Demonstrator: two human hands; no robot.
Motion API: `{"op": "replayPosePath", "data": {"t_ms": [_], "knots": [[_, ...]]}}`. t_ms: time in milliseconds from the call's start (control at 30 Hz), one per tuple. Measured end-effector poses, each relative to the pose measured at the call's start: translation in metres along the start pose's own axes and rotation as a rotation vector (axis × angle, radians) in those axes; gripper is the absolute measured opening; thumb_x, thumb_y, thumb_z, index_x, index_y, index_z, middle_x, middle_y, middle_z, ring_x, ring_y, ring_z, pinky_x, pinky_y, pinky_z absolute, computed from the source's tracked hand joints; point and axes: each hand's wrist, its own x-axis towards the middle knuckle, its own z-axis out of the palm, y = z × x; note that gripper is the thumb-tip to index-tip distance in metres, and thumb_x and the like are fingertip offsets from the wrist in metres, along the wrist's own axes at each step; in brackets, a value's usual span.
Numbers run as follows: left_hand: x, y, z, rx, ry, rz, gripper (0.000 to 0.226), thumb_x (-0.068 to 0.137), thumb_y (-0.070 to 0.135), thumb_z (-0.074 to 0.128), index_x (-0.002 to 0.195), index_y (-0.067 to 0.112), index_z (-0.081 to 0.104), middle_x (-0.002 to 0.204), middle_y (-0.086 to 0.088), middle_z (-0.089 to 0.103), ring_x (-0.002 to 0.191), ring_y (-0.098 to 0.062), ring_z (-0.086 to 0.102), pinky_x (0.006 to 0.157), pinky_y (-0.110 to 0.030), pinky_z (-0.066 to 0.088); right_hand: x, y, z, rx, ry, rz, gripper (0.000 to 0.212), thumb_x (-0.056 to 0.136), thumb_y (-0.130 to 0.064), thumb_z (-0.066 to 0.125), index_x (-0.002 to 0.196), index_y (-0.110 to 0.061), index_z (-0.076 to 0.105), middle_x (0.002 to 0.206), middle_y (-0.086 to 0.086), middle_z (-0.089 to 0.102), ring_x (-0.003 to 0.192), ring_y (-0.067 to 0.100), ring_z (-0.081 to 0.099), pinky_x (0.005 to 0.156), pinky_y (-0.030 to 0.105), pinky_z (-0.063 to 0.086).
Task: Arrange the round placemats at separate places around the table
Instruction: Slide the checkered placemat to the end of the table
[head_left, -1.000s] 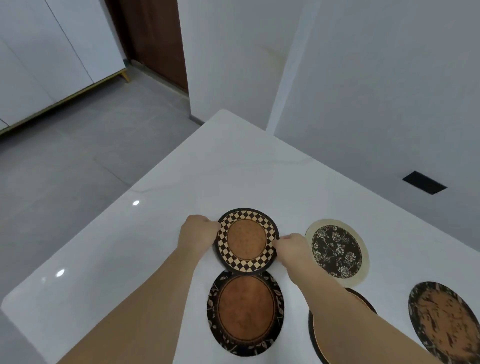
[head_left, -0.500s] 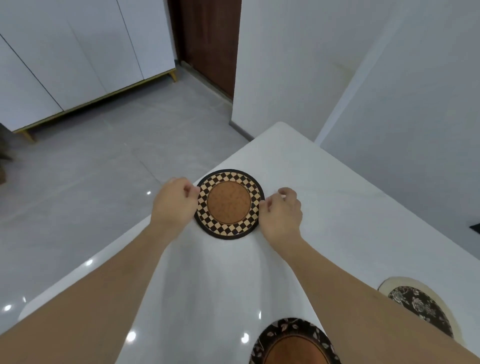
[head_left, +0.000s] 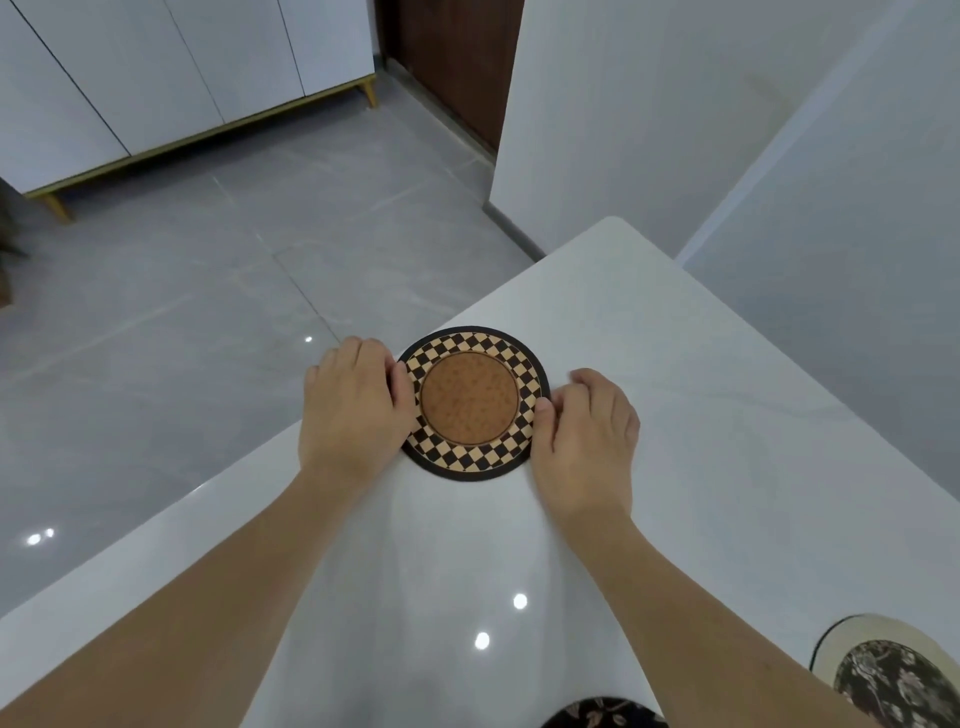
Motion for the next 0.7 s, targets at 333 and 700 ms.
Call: {"op": "replayPosePath", "data": {"t_ms": [333,700], "knots": [[0.0007,0.0005,0.0024,0.046,0.019,-0.031,0.015,0.088,0.021,0.054,0.08,0.008,0.054,0.082,-0.01,0.055,0.077,-0.032,0.05,0.072,-0.044,0.039,0.0008,-0.0014,-0.0006,-0.023,-0.007,0.002,0.02,0.094,-0.031,0.042,0.091,-0.016,0.055,0.127,0.003,0.05,0.125,0.023,0.039,0.11,0.04,0.024],[0.0001,-0.0003,0.0043,0.093,0.006,-0.022,0.016,0.089,0.022,0.051,0.083,0.008,0.052,0.084,-0.01,0.054,0.078,-0.031,0.049,0.072,-0.044,0.039,0.0002,-0.0017,0.0012,-0.039,0.008,0.008,0.018,0.094,-0.03,0.043,0.091,-0.016,0.053,0.126,0.003,0.051,0.123,0.022,0.039,0.109,0.038,0.024]]}}
